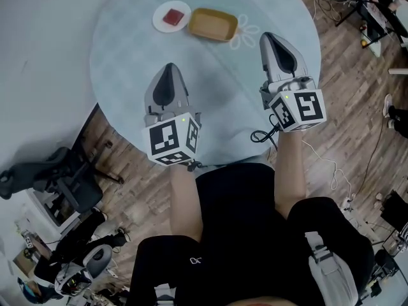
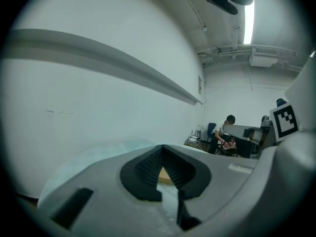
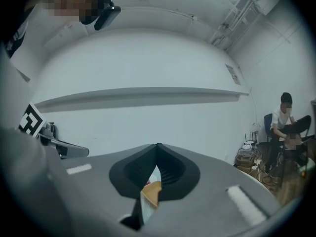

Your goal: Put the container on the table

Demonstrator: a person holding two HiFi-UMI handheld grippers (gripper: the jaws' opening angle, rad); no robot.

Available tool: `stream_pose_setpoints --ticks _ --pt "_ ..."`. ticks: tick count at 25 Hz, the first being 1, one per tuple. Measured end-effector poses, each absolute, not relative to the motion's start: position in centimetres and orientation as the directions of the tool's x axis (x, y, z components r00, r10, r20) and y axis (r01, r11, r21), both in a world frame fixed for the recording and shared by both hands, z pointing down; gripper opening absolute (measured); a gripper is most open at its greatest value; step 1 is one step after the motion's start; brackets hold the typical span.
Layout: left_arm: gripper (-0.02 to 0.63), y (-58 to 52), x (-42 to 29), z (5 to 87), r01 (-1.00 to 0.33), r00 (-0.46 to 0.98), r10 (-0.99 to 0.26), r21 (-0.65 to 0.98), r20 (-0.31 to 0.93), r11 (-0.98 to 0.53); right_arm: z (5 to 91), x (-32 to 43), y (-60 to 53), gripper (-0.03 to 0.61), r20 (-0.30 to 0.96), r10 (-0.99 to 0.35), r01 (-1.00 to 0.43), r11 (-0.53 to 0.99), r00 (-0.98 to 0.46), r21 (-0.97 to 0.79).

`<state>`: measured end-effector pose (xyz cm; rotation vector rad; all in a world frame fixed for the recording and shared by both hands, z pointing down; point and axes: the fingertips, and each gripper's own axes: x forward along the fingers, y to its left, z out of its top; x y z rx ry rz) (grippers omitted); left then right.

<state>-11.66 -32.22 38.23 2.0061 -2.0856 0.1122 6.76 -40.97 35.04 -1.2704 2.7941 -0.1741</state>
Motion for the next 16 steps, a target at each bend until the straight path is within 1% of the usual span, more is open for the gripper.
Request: stream_pose_setpoints --ticks 9,16 --pt "-0.002 -31.8 -12.5 38.7 -0.989 -0.045 -0.972 0.127 0.232 0.076 35.1 5.1 -40.2 0.009 -0.002 -0.722 -0.719 0.688 -0.691 -0.096" --pt "-0.002 -30.6 -11.9 38.7 -0.989 -0.039 -0.971 0.131 0.237 0.072 34.8 5.1 -38.6 0.009 0.001 -0.71 -0.708 0.702 -0.704 -0.079"
